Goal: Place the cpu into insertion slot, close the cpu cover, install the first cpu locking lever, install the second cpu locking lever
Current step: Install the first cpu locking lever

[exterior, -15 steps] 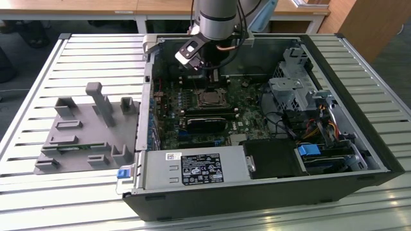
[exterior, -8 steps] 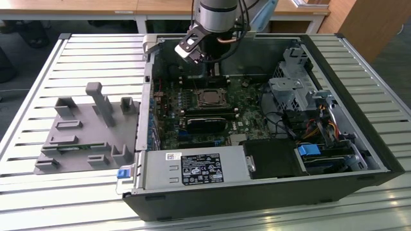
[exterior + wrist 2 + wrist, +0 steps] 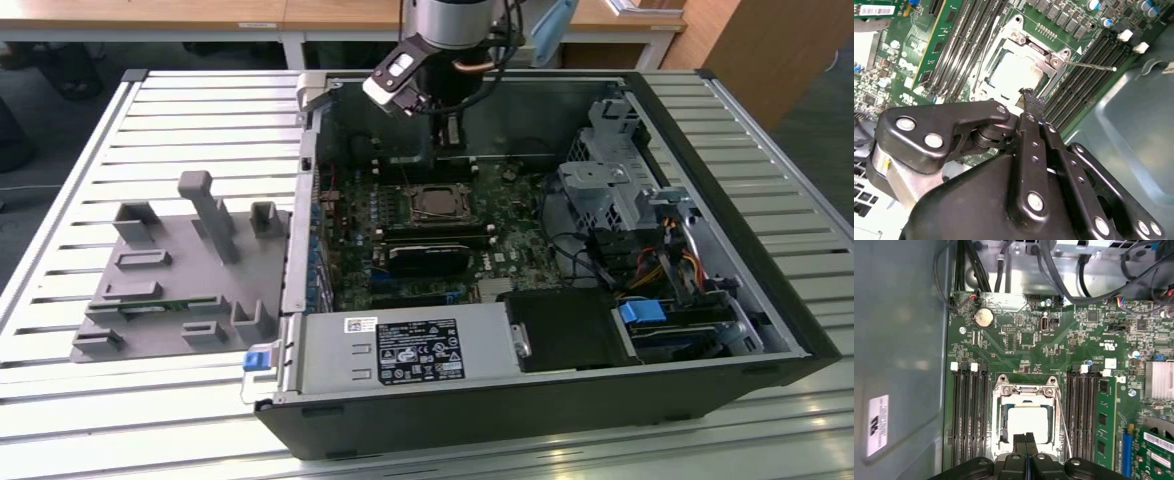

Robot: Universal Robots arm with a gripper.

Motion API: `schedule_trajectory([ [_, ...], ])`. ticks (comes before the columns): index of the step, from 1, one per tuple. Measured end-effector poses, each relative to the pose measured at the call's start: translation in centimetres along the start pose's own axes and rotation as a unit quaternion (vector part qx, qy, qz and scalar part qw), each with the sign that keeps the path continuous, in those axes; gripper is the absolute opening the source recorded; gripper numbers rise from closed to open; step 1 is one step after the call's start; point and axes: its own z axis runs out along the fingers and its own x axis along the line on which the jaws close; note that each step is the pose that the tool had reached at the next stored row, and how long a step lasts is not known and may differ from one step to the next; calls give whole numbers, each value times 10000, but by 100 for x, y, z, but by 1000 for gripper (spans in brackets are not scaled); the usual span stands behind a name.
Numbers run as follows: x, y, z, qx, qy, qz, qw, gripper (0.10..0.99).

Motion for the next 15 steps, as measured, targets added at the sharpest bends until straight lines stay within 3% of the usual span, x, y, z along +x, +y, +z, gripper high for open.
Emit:
schedule_trajectory([
  [5, -1, 1, -61, -31, 0, -10, 10000, 106],
  [9, -2, 1, -61, -38, 5, -293, 9996, 106],
  [15, -2, 1, -61, -52, 16, -840, 9965, 106],
])
